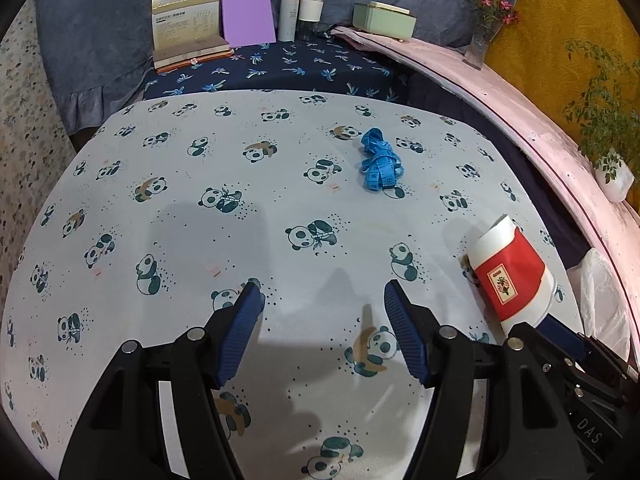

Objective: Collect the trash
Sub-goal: 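Grasp the red-and-white paper cup rim with the right gripper, then grasp the blue cloth with the left gripper while the right holds the cup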

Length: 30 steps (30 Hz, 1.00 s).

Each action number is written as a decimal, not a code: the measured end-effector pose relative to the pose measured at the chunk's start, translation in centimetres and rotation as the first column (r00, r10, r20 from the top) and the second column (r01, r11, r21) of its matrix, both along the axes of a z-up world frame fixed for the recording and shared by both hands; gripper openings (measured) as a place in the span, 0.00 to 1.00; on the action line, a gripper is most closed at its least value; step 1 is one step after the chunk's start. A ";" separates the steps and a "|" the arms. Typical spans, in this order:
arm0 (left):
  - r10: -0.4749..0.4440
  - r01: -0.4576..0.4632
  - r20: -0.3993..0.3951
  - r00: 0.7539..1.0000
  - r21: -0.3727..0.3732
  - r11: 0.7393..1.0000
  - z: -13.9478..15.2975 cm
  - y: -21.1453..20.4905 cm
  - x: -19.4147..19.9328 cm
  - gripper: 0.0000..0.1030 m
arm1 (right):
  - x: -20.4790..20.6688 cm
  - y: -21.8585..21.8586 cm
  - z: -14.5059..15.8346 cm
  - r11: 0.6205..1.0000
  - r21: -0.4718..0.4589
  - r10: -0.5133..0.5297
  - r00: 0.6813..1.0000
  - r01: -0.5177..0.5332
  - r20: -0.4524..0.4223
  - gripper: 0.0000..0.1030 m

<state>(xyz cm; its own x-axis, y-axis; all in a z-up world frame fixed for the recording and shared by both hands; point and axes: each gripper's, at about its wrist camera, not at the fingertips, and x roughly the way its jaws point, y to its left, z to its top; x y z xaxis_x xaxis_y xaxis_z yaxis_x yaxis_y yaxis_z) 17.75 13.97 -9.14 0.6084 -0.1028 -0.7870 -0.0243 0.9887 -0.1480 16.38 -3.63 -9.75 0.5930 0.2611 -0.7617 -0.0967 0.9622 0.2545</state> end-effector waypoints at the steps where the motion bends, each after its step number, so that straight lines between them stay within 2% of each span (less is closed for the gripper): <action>1: 0.001 -0.001 -0.001 1.000 0.001 1.000 -0.1 0.0 0.2 0.61 | 0.3 0.0 -0.1 1.000 0.004 0.000 1.000 0.000 -0.003 0.42; 5: 0.002 -0.002 0.006 1.000 0.004 1.000 0.0 0.0 1.4 0.64 | 1.2 0.1 -0.8 1.000 0.021 0.000 1.000 0.001 -0.015 0.42; 7: 0.000 0.000 0.010 1.000 0.007 1.000 0.2 -0.2 2.1 0.65 | 1.7 0.2 -1.0 1.000 0.030 -0.002 1.000 0.002 -0.016 0.38; 9: -0.003 0.003 0.014 1.000 0.012 1.000 0.3 -0.4 2.8 0.65 | 2.1 0.2 -1.2 0.999 0.039 -0.002 1.000 0.003 -0.016 0.25; 13: -0.013 0.013 0.022 1.000 0.013 1.000 0.6 -0.9 4.4 0.66 | 3.3 0.0 -1.4 0.999 0.053 -0.010 1.000 0.011 -0.013 0.10; 25: -0.040 0.039 0.021 0.999 0.031 0.999 -0.2 -3.2 9.2 0.67 | 6.5 -1.6 -2.6 0.995 0.083 -0.047 0.999 0.048 -0.011 0.08; 30: -0.039 0.038 0.027 0.999 0.033 0.999 -0.4 -3.8 10.7 0.74 | 7.6 -1.9 -2.7 0.995 0.086 -0.051 0.999 0.051 0.000 0.07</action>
